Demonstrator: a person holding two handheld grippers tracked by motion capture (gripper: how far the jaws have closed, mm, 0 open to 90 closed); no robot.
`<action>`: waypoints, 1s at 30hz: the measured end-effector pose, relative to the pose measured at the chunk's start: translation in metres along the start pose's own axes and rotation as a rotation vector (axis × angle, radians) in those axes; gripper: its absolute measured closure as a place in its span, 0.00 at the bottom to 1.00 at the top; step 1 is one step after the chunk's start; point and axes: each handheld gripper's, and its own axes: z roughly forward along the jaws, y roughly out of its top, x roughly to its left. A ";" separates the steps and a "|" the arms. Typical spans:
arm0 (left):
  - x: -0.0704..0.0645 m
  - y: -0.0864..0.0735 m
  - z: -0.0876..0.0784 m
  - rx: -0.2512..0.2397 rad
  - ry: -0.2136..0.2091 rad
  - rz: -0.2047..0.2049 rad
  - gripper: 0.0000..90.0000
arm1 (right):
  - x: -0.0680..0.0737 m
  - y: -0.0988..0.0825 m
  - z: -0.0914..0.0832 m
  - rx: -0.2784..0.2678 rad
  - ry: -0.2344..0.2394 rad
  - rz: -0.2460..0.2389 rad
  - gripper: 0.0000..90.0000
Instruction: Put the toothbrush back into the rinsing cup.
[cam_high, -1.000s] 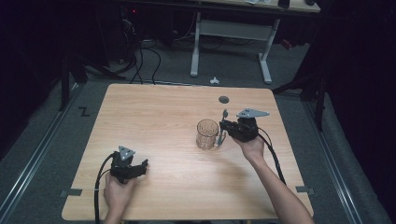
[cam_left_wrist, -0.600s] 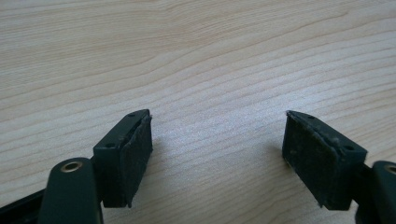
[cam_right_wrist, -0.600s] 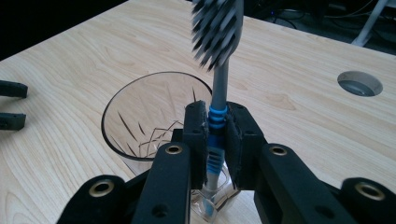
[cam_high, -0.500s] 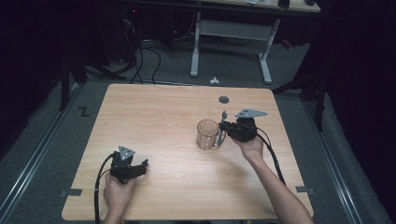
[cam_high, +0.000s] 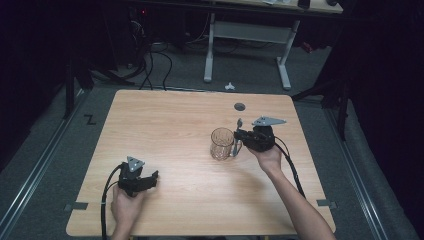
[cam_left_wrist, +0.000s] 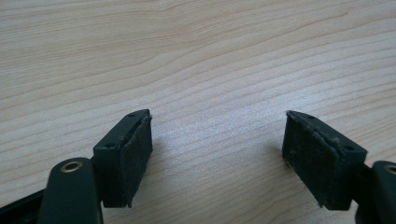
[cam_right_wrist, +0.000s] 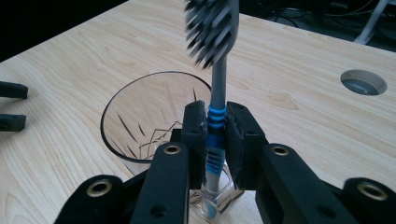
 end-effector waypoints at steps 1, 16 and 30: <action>0.000 0.000 0.000 0.000 0.000 0.000 0.28 | 0.000 0.000 0.000 0.000 0.001 0.002 0.86; 0.000 0.000 0.000 0.000 0.001 0.000 0.28 | -0.003 -0.001 0.000 0.010 0.024 0.034 0.72; 0.000 0.000 0.000 0.000 0.000 0.000 0.28 | -0.005 0.003 -0.017 -0.009 0.032 0.048 0.68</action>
